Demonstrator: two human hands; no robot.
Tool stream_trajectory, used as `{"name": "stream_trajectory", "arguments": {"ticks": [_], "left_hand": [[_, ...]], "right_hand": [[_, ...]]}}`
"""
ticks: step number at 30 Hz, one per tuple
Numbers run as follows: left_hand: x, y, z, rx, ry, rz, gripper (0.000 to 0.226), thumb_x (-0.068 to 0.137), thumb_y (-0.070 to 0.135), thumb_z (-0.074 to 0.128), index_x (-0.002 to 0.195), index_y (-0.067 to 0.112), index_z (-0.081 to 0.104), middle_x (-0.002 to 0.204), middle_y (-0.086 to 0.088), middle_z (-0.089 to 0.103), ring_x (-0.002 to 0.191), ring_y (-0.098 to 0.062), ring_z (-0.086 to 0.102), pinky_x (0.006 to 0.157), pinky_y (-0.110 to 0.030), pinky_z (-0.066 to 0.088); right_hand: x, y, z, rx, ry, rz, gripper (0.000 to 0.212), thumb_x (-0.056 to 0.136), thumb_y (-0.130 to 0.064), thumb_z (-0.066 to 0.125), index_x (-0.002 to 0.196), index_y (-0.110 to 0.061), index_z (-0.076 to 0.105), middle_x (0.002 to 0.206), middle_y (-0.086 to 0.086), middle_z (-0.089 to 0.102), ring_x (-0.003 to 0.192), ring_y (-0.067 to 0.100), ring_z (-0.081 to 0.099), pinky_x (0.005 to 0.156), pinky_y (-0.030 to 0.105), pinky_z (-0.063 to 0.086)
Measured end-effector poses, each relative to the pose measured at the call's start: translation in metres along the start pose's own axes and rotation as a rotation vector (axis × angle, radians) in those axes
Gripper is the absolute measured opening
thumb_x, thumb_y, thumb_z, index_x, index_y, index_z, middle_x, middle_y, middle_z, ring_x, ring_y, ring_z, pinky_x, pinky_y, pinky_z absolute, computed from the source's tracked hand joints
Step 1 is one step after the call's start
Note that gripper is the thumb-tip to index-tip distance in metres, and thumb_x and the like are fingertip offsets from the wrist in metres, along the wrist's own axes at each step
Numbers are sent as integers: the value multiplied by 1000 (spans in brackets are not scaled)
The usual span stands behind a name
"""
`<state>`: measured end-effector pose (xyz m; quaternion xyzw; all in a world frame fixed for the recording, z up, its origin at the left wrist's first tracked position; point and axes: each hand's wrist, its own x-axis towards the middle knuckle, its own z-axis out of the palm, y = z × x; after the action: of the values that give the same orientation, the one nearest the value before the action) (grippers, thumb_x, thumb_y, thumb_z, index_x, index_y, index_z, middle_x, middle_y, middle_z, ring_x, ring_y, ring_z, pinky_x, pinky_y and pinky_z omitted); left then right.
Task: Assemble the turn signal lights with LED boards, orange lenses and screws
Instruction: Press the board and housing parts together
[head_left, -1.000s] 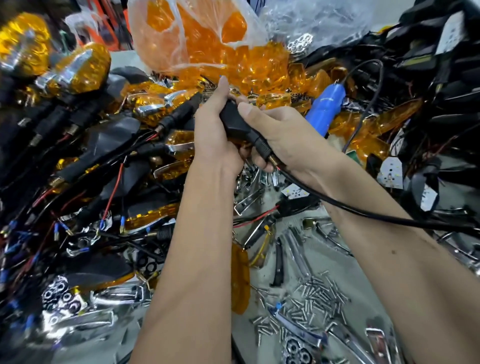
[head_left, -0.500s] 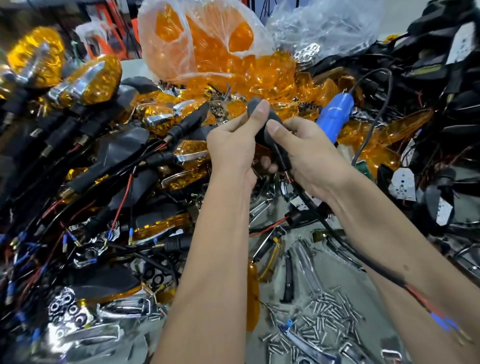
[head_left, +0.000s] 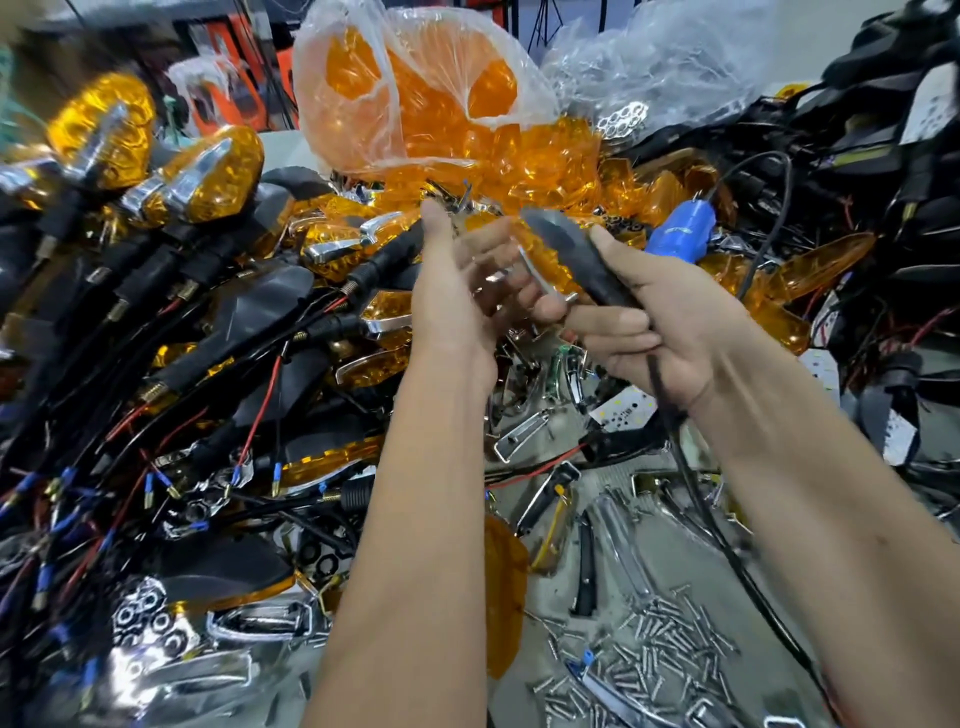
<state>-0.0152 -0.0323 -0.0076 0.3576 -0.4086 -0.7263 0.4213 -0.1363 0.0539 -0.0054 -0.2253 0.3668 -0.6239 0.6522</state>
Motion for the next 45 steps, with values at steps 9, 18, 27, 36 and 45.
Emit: {"name": "stream_trajectory", "arguments": {"ticks": [9,18,27,36,45], "left_hand": [[5,-5,5,-374,-107,119,77,109,58,29,50,12,46,57,-4,49,55,-18,49,56,-27,46],[3,-1,10,-370,-89,242,72,110,50,40,45,20,41,51,4,38,49,-10,42,55,-23,41],[-2,-10,19,-244,-53,165,62,106,59,42,70,12,60,76,-6,67,64,-19,59,68,-35,48],[-2,-14,23,-311,-101,-139,22,105,24,55,88,9,55,109,-18,60,90,-32,71,63,-37,59],[5,-8,-2,-551,-71,-157,45,97,49,54,70,14,49,63,1,50,49,-15,47,49,-24,41]], "right_hand": [[-5,10,3,-297,-221,99,37,107,-41,34,132,-18,49,70,13,55,30,-2,30,33,10,13],[-6,5,0,-397,-245,35,36,104,-40,41,128,-16,53,78,17,53,35,-2,25,35,11,15],[-4,3,5,-471,8,-160,30,113,-34,36,115,-7,49,72,21,52,33,8,24,34,13,19],[-27,-17,18,-1368,429,-222,42,102,-51,56,98,-10,60,73,6,70,56,24,70,55,40,60],[-59,-7,32,-1959,-138,284,16,88,-8,72,77,-19,73,47,-19,61,39,-6,55,40,8,43]]}}
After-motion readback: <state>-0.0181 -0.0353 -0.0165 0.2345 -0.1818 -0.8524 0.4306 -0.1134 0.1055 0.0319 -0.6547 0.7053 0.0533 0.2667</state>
